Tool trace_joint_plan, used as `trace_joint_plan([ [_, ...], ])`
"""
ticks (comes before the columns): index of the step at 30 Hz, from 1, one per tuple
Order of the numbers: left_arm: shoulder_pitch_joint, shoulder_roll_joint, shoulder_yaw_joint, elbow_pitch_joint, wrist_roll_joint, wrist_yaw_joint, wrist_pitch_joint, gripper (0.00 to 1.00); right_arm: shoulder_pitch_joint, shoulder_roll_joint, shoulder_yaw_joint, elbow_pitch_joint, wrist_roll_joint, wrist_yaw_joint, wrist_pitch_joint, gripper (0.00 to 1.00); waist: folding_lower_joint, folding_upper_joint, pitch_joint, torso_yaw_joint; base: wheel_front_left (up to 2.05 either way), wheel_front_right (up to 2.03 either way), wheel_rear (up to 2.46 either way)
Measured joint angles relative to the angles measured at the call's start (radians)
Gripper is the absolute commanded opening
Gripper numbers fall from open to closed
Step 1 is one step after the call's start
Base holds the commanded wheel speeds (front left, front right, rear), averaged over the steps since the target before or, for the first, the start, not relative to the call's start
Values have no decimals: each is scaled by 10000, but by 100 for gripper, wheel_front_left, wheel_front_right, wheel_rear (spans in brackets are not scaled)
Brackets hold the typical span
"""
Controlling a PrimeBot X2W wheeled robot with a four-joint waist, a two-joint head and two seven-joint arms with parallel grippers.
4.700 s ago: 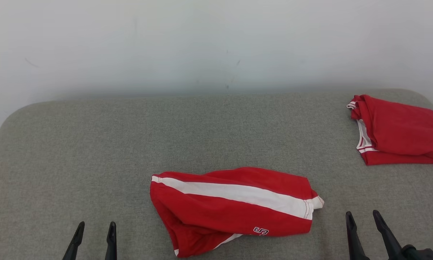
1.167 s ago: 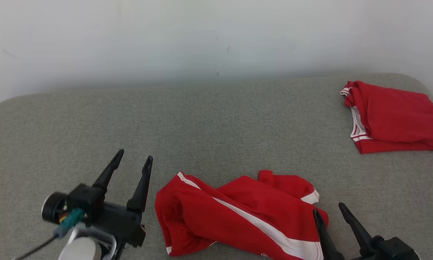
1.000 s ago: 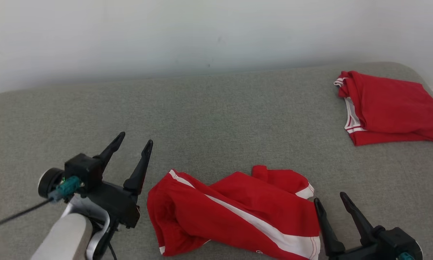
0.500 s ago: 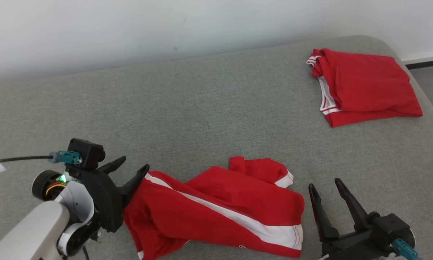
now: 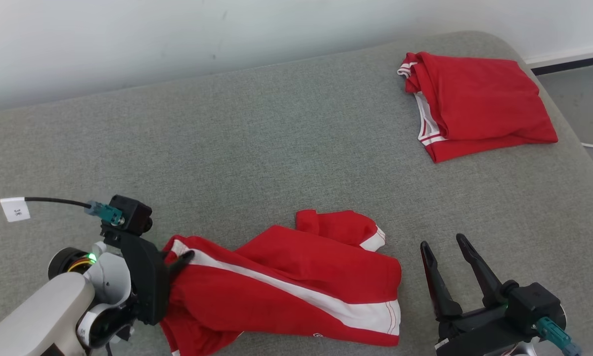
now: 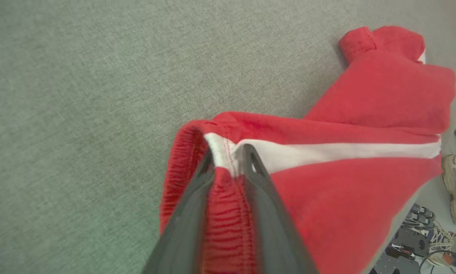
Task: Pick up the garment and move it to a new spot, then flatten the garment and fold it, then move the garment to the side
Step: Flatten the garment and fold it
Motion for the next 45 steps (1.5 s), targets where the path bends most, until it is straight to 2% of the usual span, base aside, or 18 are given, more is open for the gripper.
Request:
trace_joint_plan([
  [3, -105, 31, -92, -86, -94, 0, -272, 0, 18, 8, -23, -12, -2, 0, 2, 100, 0, 0, -25, -33, 0, 0, 0],
  [8, -961, 230, -84, -33, 320, 0, -1371, 0, 43, 15, -107, -33, -4, 0, 2, 100, -1, 0, -40, 25, 0, 0, 0],
  [17, -3049, -128, -36, 201, 777, 0, -2727, 0, -58, 13, -190, 52, -46, 0, 0, 100, -1, 0, -128, 147, 0, 0, 0],
  [22, -3299, -182, -414, 132, 658, 0, -3074, 0, 23, 65, -336, 102, -65, 0, 2, 100, -1, 0, -204, 410, 0, 0, 0],
  [29, -1762, 382, -612, -454, 224, 13, -4123, 0, 202, 84, -378, 163, -71, 0, 2, 100, -1, 0, -329, 913, 0, 0, 0],
  [35, 286, 823, -560, -1135, -109, 548, -5269, 0, 347, 8, -384, 205, -73, 0, 0, 100, -1, -1, -508, 1434, 0, 0, 0],
  [41, 2329, 784, -472, -1505, -650, 1060, -6376, 0, 504, -50, -349, 226, -73, 0, 2, 100, -2, -1, -762, 1850, 0, 0, 0],
  [45, 3147, 464, -430, -1499, -794, 1131, -6619, 0, 627, -104, -360, 244, -73, 0, 2, 100, -2, -1, -869, 2000, 0, 0, 0],
])
